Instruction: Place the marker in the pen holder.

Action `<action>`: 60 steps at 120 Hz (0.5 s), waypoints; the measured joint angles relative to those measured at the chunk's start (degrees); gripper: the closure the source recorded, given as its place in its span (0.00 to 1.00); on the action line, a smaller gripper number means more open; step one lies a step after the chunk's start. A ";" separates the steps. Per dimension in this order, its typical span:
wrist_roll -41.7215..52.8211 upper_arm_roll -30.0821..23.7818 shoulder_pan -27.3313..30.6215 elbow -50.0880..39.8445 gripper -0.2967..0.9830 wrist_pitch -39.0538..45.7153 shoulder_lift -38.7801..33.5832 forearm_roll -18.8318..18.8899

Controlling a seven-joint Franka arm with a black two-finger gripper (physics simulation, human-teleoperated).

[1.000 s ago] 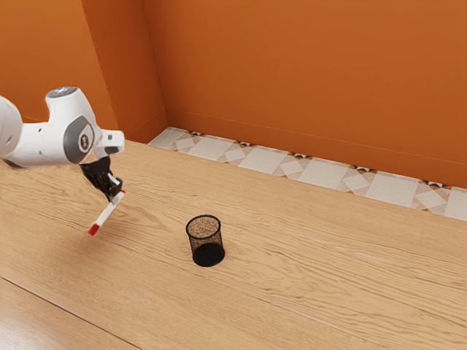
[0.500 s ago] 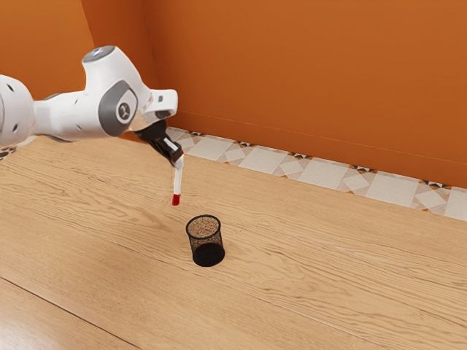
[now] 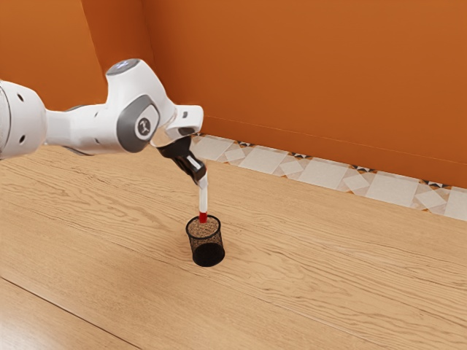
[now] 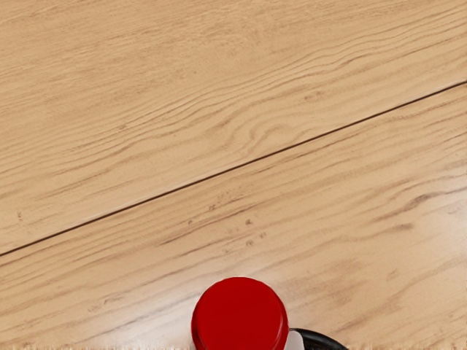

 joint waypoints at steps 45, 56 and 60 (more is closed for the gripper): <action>0.27 -0.34 -0.90 -1.26 0.63 1.44 1.11 -1.21; 0.85 -0.37 -0.78 -1.26 0.49 1.36 0.94 -1.60; 1.04 -0.37 -0.69 -1.24 0.46 1.32 0.88 -1.69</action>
